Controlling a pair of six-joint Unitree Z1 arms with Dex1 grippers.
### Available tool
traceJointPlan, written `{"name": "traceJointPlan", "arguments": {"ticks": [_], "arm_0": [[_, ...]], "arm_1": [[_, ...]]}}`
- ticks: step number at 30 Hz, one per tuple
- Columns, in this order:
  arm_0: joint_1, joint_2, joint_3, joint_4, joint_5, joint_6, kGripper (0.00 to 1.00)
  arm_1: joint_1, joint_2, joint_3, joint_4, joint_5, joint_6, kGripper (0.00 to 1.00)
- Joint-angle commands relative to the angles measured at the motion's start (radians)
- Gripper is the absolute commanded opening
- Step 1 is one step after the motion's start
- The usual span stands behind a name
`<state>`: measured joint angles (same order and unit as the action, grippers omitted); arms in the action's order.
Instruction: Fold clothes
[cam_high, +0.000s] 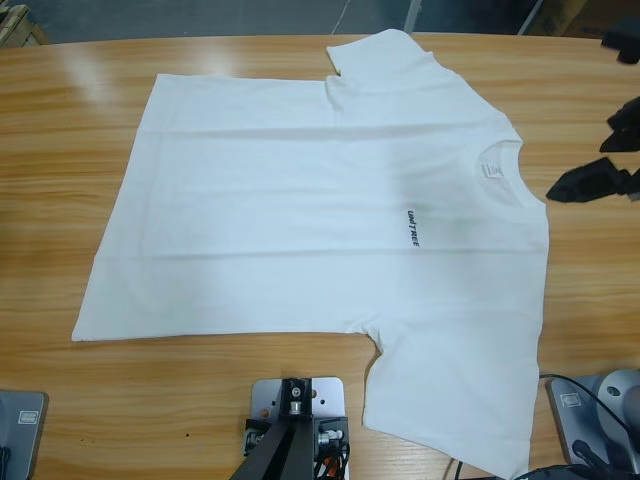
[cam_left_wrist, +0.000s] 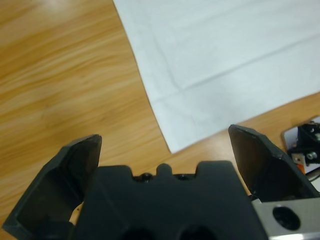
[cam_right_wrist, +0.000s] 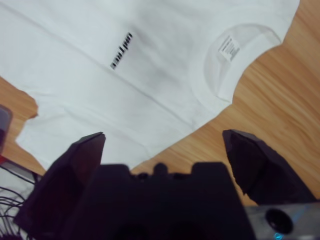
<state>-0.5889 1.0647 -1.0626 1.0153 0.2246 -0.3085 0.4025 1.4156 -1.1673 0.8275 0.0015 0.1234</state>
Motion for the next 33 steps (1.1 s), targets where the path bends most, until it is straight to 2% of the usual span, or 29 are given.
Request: {"name": "traceJointPlan", "arguments": {"ticks": [1, 5, 8, 11, 14, 18, 22, 24, 29, 33], "arm_0": [[0.007, 0.157, 0.018, -0.074, 0.02, 0.038, 0.918], [0.045, 0.201, 0.046, -0.104, 0.017, 0.005, 0.928], [0.053, 0.247, 0.052, -0.11, 0.012, -0.025, 0.95], [0.116, 0.24, 0.058, -0.109, -0.111, -0.055, 0.968], [0.117, 0.233, 0.095, -0.123, -0.164, -0.084, 0.968], [0.118, 0.134, 0.11, -0.126, -0.225, -0.142, 0.964], [0.112, -0.029, 0.217, -0.157, -0.276, -0.244, 0.954], [0.11, -0.065, 0.227, -0.159, -0.282, -0.306, 0.952], [0.11, -0.014, 0.27, -0.16, -0.286, -0.405, 0.95], [0.11, 0.059, 0.314, -0.189, -0.289, -0.422, 0.95]], "arm_1": [[0.003, -0.034, 0.053, -0.001, -0.026, -0.01, 0.959], [0.003, -0.039, 0.062, 0.013, -0.028, 0.004, 0.959], [0.004, -0.061, 0.119, 0.023, -0.033, 0.107, 0.959], [0.004, -0.129, 0.237, -0.02, -0.033, 0.201, 0.959], [0.005, -0.193, 0.255, -0.034, -0.037, 0.23, 0.96], [0.006, -0.185, 0.257, -0.041, -0.029, 0.267, 0.964], [0.007, -0.179, 0.256, -0.057, -0.025, 0.271, 0.964], [0.009, -0.167, 0.253, -0.068, -0.014, 0.271, 0.964], [0.03, -0.133, 0.221, -0.077, -0.001, 0.271, 0.968], [0.03, -0.116, 0.2, -0.072, 0.009, 0.271, 0.968]]}}
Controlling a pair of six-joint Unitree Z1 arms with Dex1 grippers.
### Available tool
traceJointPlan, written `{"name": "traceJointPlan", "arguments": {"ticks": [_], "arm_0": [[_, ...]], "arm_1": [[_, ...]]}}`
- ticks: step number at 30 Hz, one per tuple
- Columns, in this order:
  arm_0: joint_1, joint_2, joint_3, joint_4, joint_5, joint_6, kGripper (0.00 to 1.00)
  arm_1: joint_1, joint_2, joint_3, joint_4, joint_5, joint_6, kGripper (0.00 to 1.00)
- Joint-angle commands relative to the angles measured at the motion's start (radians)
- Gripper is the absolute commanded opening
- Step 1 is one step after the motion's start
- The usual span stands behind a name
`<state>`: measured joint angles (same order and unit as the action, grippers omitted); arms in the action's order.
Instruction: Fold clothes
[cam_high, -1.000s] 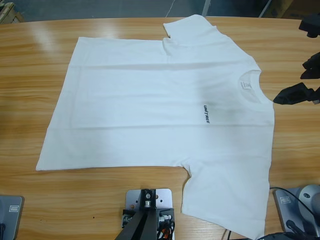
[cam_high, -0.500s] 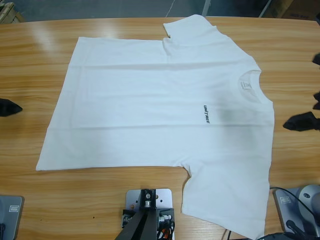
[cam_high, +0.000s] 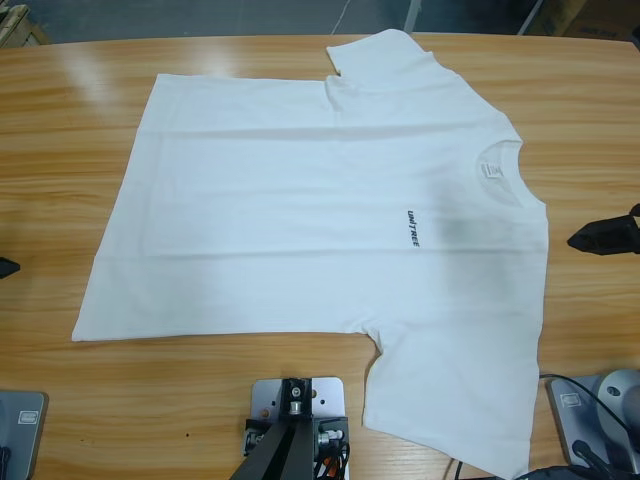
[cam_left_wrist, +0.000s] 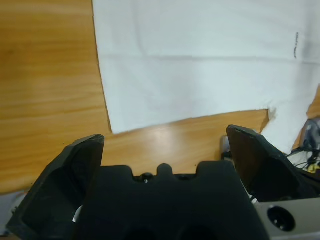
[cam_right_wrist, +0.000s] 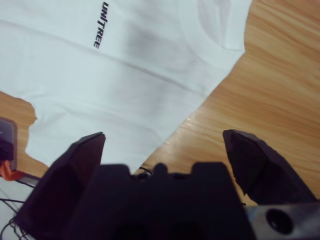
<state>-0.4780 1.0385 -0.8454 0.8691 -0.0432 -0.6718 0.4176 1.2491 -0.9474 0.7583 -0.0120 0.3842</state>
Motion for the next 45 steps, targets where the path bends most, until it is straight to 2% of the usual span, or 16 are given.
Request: {"name": "traceJointPlan", "arguments": {"ticks": [1, 9, 13, 20, 23, 29, 36, 45], "arm_0": [[-0.001, 0.093, 0.112, -0.059, -0.021, -0.06, 0.95], [-0.003, 0.087, 0.249, -0.177, -0.069, -0.161, 0.95], [-0.035, 0.103, 0.293, -0.211, -0.07, -0.214, 0.95], [-0.036, 0.289, 0.272, -0.28, -0.051, -0.229, 0.95], [-0.036, 0.336, 0.264, -0.283, 0.003, -0.266, 0.948], [-0.039, 0.356, 0.273, -0.285, 0.019, -0.29, 0.941], [-0.105, 0.418, 0.296, -0.331, 0.014, -0.318, 0.941], [-0.108, 0.447, 0.31, -0.354, 0.014, -0.327, 0.936]], "arm_1": [[0.015, 0.052, -0.024, -0.001, 0.023, 0.01, 0.968], [0.018, 0.057, -0.025, -0.002, 0.027, 0.012, 0.964], [0.021, 0.064, -0.025, -0.004, 0.029, 0.015, 0.964], [0.029, 0.045, -0.033, 0.001, 0.028, 0.021, 0.959], [0.029, 0.044, -0.033, 0.002, 0.027, 0.021, 0.959], [0.029, 0.062, -0.035, -0.004, 0.024, 0.018, 0.959], [0.029, 0.073, -0.035, -0.005, 0.021, 0.012, 0.959], [0.029, 0.07, -0.034, -0.001, 0.018, 0.012, 0.959]]}}
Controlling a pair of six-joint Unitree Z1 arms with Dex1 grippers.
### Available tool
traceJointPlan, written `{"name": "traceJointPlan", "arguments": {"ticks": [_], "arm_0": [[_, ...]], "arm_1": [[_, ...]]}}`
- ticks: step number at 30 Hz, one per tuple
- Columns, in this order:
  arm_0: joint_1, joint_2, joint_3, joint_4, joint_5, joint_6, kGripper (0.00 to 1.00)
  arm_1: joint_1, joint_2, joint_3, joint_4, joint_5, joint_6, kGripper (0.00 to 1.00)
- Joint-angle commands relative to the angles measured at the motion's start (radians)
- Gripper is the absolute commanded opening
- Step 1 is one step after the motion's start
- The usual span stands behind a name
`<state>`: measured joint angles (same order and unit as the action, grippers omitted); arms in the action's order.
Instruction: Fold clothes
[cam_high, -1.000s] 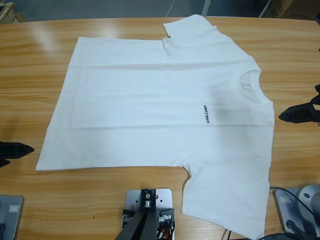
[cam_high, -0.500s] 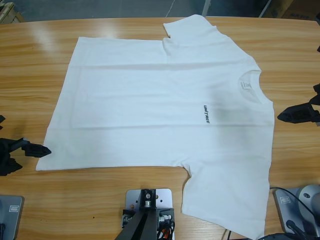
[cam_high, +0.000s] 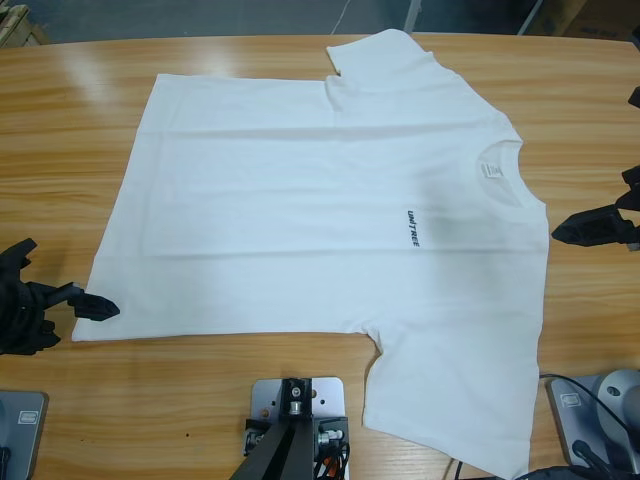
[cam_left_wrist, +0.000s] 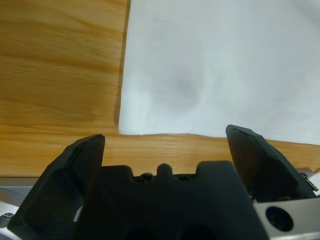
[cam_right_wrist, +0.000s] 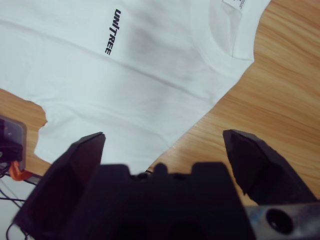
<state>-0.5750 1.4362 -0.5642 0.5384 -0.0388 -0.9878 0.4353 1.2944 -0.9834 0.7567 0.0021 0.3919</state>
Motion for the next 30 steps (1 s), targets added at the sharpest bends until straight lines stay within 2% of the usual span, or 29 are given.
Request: {"name": "traceJointPlan", "arguments": {"ticks": [1, 9, 13, 18, 28, 29, 30], "arm_0": [[-0.011, 0.051, 0.028, -0.023, 0.01, -0.012, 0.936], [-0.011, 0.058, 0.024, -0.023, 0.009, -0.014, 0.936], [-0.031, 0.044, 0.029, -0.028, 0.004, -0.026, 0.855], [-0.042, 0.021, 0.177, -0.24, -0.043, -0.072, 0.837], [-0.042, 0.015, 0.187, -0.263, -0.038, -0.068, 0.822], [-0.042, 0.015, 0.188, -0.262, -0.038, -0.069, 0.764], [-0.042, 0.012, 0.189, -0.261, -0.037, -0.069, 0.637]], "arm_1": [[0.011, 0.023, 0.002, 0.001, 0.004, 0.004, 0.959], [0.011, 0.014, 0.002, 0.006, -0.001, 0.003, 0.959], [0.011, -0.006, 0.002, 0.014, -0.001, -0.001, 0.955], [0.011, -0.02, 0.002, 0.024, -0.001, -0.004, 0.954], [0.011, -0.025, 0.007, 0.039, -0.004, -0.008, 0.954], [0.011, -0.024, 0.008, 0.038, -0.004, -0.008, 0.954], [0.011, -0.024, 0.011, 0.038, -0.004, -0.008, 0.954]]}}
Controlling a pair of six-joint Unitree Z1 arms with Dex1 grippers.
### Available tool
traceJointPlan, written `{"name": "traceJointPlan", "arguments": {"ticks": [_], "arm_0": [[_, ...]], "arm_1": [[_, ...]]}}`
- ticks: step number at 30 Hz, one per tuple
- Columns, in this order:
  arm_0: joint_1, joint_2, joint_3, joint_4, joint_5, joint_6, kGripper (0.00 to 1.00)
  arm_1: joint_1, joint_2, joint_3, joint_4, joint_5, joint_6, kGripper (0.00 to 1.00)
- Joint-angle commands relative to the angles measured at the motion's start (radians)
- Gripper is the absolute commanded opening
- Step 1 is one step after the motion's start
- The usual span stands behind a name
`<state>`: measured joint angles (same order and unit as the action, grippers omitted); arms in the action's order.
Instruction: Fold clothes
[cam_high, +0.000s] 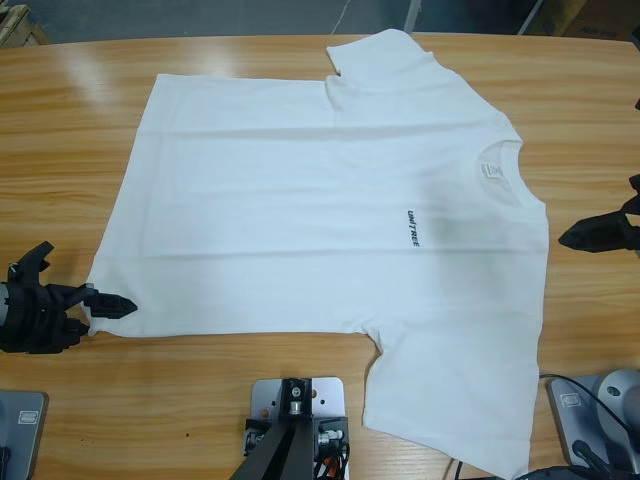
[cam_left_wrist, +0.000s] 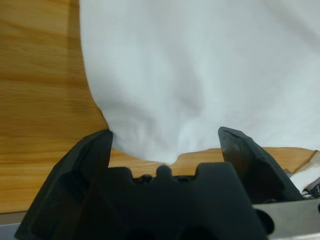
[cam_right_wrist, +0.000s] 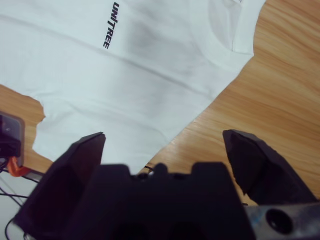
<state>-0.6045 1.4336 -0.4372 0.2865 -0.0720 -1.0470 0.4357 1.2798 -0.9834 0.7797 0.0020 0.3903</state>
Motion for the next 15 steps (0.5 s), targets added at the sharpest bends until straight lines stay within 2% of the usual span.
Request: {"name": "traceJointPlan", "arguments": {"ticks": [1, 2, 5, 6, 15], "arm_0": [[-0.012, 0.006, 0.066, -0.009, -0.003, -0.009, 0.529], [-0.012, -0.006, 0.068, -0.009, -0.002, -0.008, 0.453], [-0.012, -0.056, 0.07, -0.004, 0.006, -0.008, 0.031], [-0.012, -0.074, 0.071, 0.0, 0.01, -0.008, 0.0], [-0.012, -0.182, 0.078, 0.023, 0.014, -0.007, 0.0]], "arm_1": [[0.011, -0.01, 0.014, 0.014, -0.005, -0.007, 0.954], [0.011, -0.009, 0.017, 0.013, -0.006, -0.007, 0.954], [0.011, -0.006, 0.022, 0.012, -0.011, -0.005, 0.954], [0.011, -0.004, 0.022, 0.011, -0.011, -0.005, 0.954], [0.011, 0.013, 0.04, -0.008, -0.013, -0.003, 0.941]]}}
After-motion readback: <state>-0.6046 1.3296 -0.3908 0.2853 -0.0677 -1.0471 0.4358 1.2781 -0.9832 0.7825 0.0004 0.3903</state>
